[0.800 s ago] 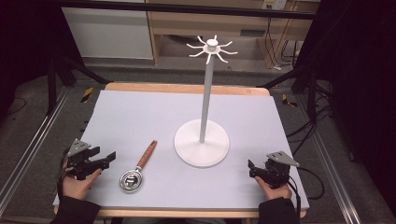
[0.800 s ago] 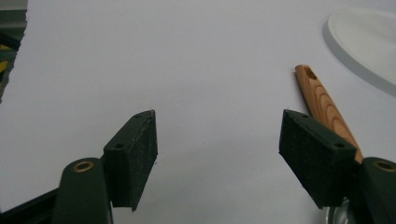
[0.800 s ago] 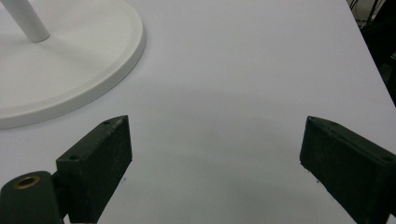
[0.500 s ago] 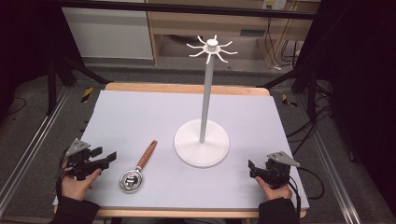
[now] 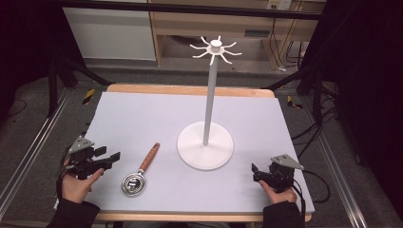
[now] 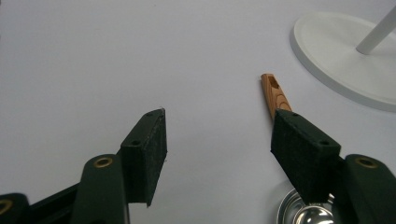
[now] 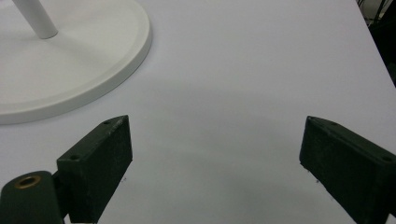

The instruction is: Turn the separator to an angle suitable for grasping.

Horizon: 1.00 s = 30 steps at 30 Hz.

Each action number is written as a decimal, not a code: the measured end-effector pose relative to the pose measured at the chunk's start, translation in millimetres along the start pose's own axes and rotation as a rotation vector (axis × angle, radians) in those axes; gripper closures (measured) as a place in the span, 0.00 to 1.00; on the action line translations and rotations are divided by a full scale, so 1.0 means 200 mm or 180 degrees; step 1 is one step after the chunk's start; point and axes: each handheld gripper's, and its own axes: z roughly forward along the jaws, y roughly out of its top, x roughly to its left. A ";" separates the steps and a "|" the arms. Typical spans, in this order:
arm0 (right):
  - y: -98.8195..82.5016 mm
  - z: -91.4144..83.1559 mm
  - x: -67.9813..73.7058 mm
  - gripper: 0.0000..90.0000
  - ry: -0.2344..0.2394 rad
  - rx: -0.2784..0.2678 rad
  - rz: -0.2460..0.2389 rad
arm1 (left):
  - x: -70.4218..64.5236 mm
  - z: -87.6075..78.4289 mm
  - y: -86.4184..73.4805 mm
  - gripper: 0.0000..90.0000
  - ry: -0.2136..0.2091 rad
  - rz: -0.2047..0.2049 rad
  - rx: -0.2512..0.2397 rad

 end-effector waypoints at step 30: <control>0.01 0.00 0.01 0.11 0.0041 0.0040 -0.0065 | -0.18 0.09 0.17 0.45 -0.0168 0.0268 0.0150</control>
